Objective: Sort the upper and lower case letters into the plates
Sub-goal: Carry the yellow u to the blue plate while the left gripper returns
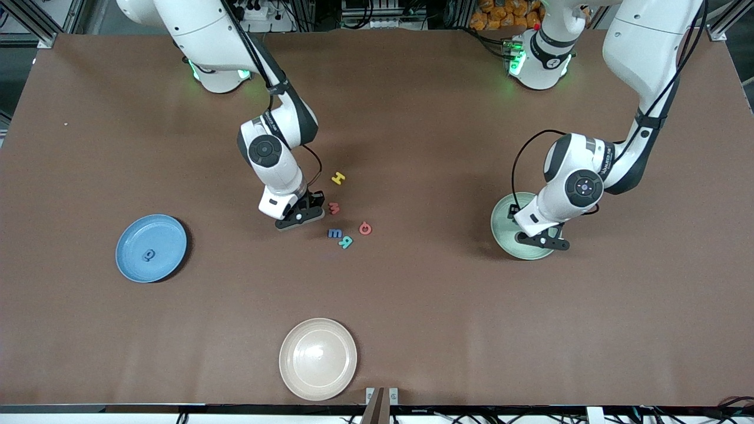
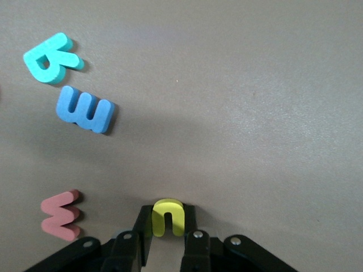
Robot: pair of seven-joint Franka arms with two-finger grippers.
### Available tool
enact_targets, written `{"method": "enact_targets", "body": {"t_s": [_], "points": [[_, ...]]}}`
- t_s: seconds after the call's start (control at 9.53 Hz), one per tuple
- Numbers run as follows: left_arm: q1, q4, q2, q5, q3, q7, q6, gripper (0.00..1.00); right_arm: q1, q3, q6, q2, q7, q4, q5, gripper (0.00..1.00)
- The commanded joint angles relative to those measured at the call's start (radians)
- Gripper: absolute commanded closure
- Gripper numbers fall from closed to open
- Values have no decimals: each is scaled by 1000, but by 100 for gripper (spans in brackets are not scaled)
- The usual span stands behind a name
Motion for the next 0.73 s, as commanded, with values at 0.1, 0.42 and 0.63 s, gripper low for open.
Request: {"method": "enact_targets", "body": {"t_s": [0.1, 0.42, 0.63], "points": [[-6, 64, -36, -14, -49, -127, -80, 32, -25, -5, 4, -2, -6, 10, -6, 100], [-29, 191, -23, -14, -166, -409, -211, 31, -31, -115, 11, -44, -9, 33, -6, 100], [-111, 251, 16, -14, -164, -578, -214, 20, -51, -192, 11, -73, -52, 43, -6, 100]]}}
